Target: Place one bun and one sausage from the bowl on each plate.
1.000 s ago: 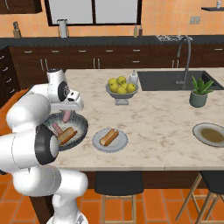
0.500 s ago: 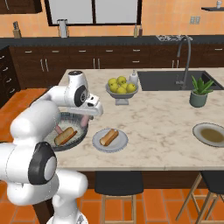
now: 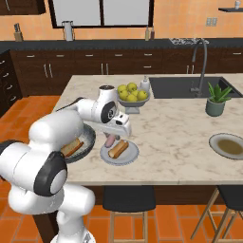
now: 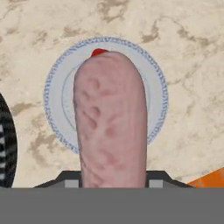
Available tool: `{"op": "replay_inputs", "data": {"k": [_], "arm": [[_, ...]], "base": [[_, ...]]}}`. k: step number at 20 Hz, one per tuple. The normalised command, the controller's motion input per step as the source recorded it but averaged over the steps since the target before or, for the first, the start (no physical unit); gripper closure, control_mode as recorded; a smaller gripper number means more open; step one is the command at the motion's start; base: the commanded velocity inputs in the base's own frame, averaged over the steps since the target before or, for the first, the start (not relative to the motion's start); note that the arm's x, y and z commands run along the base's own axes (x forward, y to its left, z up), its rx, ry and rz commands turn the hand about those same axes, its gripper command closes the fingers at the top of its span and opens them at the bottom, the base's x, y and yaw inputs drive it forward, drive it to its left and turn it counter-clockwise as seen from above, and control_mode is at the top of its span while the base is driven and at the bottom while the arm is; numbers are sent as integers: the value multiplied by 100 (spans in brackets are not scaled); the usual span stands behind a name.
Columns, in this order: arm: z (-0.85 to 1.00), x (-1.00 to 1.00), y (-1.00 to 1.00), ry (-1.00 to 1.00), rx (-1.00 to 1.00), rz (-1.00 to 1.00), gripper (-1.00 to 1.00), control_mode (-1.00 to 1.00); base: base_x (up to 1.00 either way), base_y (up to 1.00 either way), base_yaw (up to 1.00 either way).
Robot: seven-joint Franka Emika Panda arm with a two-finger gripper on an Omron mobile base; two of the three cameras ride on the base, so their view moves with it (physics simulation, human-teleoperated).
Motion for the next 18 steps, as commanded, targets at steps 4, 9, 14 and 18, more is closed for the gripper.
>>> {"op": "replay_inputs", "data": {"k": [4,9,14,18], "arm": [[-30,0,-61,13,5,-4,100,-100],[-27,0,-42,9,6,-5,100,-100],[-43,13,9,12,3,-5,100,-100],[-42,29,9,6,1,-2,100,-100]], "base": [[0,0,0],[0,0,0],[0,0,0],[0,0,0]]}}
